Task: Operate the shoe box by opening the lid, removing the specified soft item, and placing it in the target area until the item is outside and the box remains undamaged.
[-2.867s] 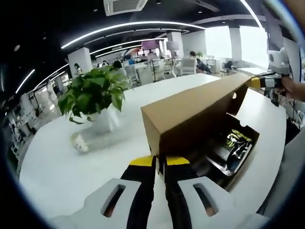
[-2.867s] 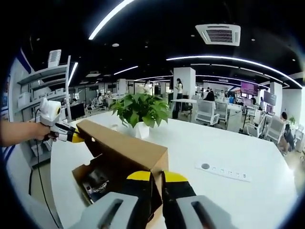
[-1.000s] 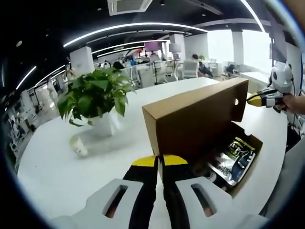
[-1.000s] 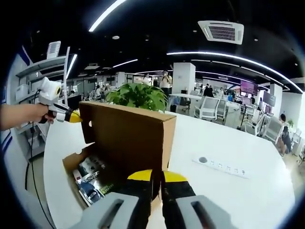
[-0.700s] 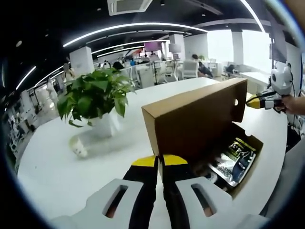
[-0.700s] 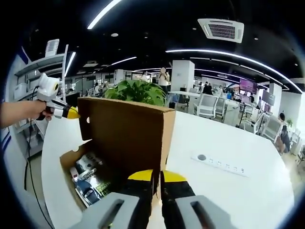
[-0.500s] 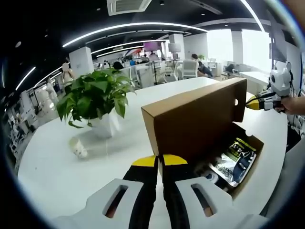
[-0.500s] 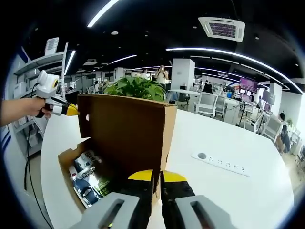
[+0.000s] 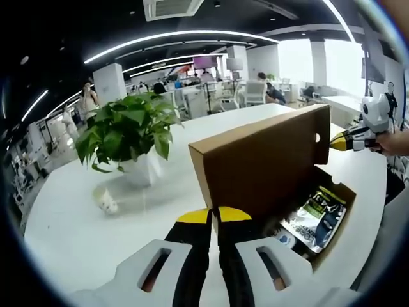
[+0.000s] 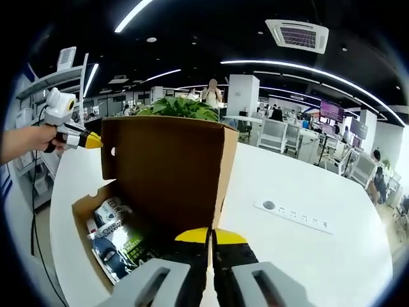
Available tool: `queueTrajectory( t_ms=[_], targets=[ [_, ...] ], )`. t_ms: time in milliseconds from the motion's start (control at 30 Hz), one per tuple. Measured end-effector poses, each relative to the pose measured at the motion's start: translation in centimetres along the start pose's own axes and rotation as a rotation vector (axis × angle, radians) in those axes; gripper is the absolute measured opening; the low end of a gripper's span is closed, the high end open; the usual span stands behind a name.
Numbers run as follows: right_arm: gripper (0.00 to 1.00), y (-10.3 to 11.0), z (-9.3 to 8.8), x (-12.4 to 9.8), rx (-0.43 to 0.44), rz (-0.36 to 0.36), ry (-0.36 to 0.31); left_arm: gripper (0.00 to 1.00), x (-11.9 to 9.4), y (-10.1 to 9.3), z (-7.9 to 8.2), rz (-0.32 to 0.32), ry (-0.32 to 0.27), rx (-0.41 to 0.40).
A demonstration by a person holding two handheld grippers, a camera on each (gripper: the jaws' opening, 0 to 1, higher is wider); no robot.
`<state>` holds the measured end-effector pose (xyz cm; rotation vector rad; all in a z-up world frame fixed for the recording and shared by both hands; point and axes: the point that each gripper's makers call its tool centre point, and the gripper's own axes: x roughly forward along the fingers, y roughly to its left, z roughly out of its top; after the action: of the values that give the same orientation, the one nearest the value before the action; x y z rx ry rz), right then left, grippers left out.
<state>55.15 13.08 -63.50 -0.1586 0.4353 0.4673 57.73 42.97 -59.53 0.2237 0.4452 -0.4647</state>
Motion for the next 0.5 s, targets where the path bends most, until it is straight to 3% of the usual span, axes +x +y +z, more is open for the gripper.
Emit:
queueTrajectory(
  t_ms=[500],
  targets=[
    [0.00, -0.09, 0.11, 0.16, -0.015, 0.004, 0.005, 0.07, -0.41, -0.17, -0.23, 0.021, 0.000, 0.011]
  ],
)
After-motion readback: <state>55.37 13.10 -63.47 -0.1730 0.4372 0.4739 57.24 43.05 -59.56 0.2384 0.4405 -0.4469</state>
